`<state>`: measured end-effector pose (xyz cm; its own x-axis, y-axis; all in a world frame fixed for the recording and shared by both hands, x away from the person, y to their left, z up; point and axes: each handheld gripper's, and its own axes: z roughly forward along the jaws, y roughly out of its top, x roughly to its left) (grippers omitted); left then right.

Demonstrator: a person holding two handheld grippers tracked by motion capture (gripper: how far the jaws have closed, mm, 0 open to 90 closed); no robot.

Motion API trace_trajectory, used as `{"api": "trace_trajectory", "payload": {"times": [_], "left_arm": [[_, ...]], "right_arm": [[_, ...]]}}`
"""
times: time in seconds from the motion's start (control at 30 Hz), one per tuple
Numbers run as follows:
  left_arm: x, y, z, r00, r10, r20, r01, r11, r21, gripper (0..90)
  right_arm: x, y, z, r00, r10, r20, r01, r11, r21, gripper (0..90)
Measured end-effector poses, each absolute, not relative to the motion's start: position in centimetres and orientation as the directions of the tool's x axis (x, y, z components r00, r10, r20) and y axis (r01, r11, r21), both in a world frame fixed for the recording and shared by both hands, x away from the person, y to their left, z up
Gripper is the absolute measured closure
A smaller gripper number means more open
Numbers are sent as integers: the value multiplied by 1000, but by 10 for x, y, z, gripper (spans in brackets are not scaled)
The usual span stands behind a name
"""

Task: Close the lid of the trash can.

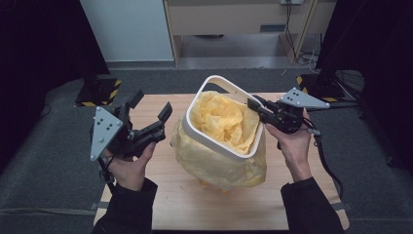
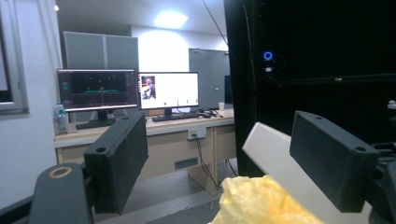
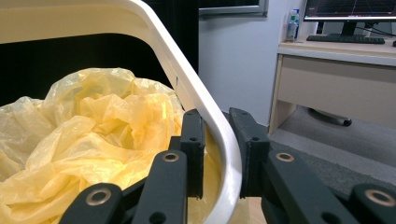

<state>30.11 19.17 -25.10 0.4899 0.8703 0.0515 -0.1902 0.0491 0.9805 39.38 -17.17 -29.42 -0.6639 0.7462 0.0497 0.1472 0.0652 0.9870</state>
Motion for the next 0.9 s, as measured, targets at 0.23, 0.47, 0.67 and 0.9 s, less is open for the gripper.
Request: {"api": "trace_trajectory", "payload": {"times": [0.23,0.47,0.67,0.9], "left_arm": [[304,180,-250,507,859,72,-197,35,980,191],[306,164,-252,540,838,82,-173,16,985,191],[308,152,-257,546,830,116,-155,-35,987,191],[311,153,-265,543,830,128,-127,-70,989,191]], "right_arm": [[394,-171,-295,-664,746,49,144,63,988,759],[394,-171,-295,-665,745,49,140,60,988,754],[393,-171,-295,-666,744,51,144,61,988,753],[393,-171,-295,-675,736,50,133,55,990,736]]}}
